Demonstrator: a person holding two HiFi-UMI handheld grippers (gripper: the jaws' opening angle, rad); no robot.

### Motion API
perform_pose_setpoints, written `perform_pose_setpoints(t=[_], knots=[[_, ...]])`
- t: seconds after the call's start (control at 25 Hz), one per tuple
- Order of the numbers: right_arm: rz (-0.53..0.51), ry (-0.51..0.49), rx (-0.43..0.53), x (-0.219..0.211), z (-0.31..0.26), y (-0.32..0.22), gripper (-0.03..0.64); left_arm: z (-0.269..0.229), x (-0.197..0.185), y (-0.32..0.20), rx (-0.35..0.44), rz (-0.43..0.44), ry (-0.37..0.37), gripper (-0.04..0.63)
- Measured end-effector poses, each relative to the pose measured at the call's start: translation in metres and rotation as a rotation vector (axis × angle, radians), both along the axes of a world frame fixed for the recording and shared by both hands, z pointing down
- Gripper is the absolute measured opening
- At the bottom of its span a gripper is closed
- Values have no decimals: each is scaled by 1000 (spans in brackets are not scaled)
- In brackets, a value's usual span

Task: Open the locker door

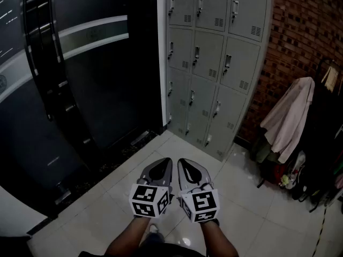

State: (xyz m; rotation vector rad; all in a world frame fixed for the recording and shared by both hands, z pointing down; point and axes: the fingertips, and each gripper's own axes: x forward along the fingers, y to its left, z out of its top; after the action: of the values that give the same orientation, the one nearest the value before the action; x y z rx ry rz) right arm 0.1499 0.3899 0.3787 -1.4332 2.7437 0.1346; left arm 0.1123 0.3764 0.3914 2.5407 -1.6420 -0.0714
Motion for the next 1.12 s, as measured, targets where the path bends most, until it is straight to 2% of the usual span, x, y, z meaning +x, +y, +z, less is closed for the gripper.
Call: perform_pose_setpoints(t=[0.4,0.88,1.12], knots=[[3,20,12,-23,4,-85,0,4,-21,-86,13,6,11,5],[60,38,12,-81,-17,-207,0,-18,-81,-212,17,57,24,5],[80,53,16,-114,-20,-254,0,-22,-112,-259,24,79,32,5]])
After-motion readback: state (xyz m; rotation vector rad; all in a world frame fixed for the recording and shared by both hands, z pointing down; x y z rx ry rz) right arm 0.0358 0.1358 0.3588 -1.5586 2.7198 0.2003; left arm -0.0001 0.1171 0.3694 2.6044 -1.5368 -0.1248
